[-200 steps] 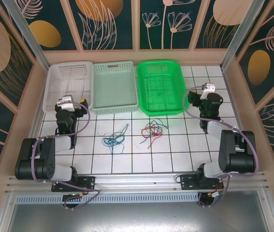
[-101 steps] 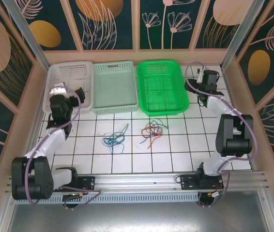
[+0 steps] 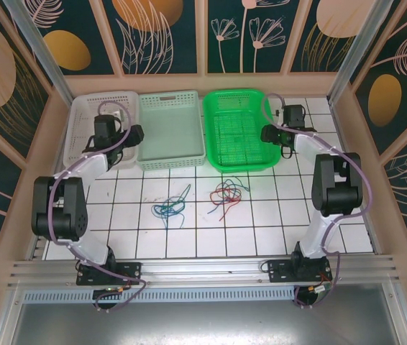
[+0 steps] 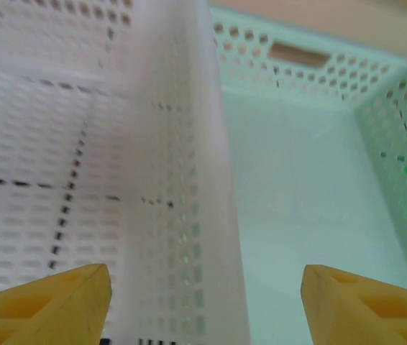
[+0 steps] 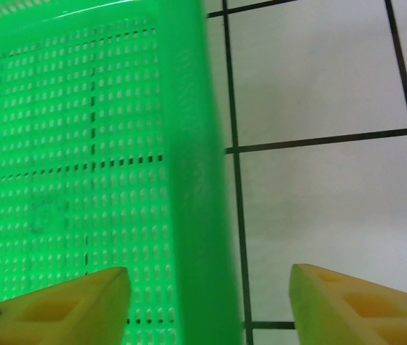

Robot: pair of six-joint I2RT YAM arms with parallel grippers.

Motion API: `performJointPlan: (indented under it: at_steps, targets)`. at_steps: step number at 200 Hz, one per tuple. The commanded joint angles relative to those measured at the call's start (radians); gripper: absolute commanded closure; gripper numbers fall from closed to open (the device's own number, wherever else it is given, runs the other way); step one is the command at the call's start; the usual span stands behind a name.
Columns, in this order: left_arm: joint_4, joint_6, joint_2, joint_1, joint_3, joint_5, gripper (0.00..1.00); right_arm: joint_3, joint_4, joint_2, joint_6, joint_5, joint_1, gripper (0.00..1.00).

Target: Untangle the cables

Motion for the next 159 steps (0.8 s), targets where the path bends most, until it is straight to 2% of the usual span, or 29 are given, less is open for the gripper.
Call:
performJointPlan:
  at_steps: [1,24,39,68,92,119,137,159]
  targets:
    - [-0.058,-0.010,0.043,-0.036,0.070,0.027,0.34,0.042,-0.065,0.031,0.017,0.072,0.001,0.47]
    - [-0.078,-0.022,0.135,-0.061,0.106,0.024,0.42,0.022,-0.057,0.010,0.024,0.132,-0.010,0.64]
    - [-0.059,-0.038,0.159,-0.068,0.102,0.031,0.48,0.013,-0.057,-0.005,0.020,0.148,-0.029,0.70]
    - [-0.023,-0.057,0.170,-0.097,0.097,0.067,0.64,0.001,-0.060,-0.024,0.001,0.160,-0.065,0.71]
    - [-0.007,-0.060,0.169,-0.133,0.109,0.064,0.67,-0.006,-0.053,-0.041,-0.028,0.168,-0.078,0.71]
    - [0.004,-0.060,0.186,-0.166,0.137,0.068,0.69,-0.013,-0.041,-0.061,-0.070,0.175,-0.077,0.66]
    - [-0.016,-0.088,0.204,-0.178,0.160,0.080,0.69,-0.031,-0.023,-0.097,-0.083,0.169,-0.076,0.45]
    - [-0.008,-0.137,0.196,-0.195,0.150,0.089,0.67,-0.053,-0.006,-0.156,-0.089,0.130,-0.077,0.38]
